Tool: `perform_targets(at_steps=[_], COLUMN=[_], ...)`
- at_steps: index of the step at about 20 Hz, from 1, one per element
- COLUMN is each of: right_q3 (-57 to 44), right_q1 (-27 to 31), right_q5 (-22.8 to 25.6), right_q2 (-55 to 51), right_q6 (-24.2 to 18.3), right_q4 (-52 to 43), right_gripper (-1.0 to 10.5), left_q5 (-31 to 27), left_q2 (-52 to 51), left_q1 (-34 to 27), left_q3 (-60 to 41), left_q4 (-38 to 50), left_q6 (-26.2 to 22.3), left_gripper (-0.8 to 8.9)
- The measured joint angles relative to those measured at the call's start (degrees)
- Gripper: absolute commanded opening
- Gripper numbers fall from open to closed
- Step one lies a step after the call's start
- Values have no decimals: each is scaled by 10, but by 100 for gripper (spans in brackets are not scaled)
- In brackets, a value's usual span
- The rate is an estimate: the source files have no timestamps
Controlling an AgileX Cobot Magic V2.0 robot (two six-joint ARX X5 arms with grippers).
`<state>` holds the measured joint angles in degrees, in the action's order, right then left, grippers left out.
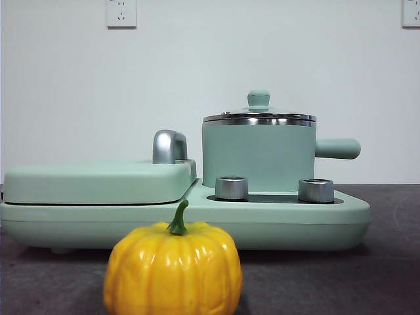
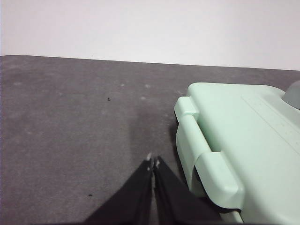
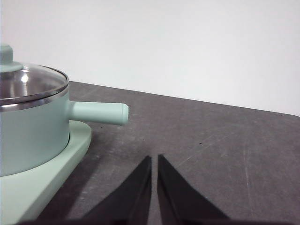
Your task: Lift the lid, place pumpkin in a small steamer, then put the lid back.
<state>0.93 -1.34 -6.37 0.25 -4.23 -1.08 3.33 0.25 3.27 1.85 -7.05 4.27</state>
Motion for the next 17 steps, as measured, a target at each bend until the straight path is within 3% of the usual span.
perform_targets(at_steps=[10,14,17], right_q3=[0,0,0], right_q1=[0,0,0], right_q5=[0,0,12], right_q2=[0,0,0], right_q6=[13,48,126], right_q4=[-33,-49,-52], right_gripper=[20,18,13], left_q5=[0,0,0], left_q2=[0,0,0], left_q1=[0,0,0], left_q3=[0,0,0], left_q4=[25,23,23], left_q6=[16,112,216], left_gripper=[7,7,7])
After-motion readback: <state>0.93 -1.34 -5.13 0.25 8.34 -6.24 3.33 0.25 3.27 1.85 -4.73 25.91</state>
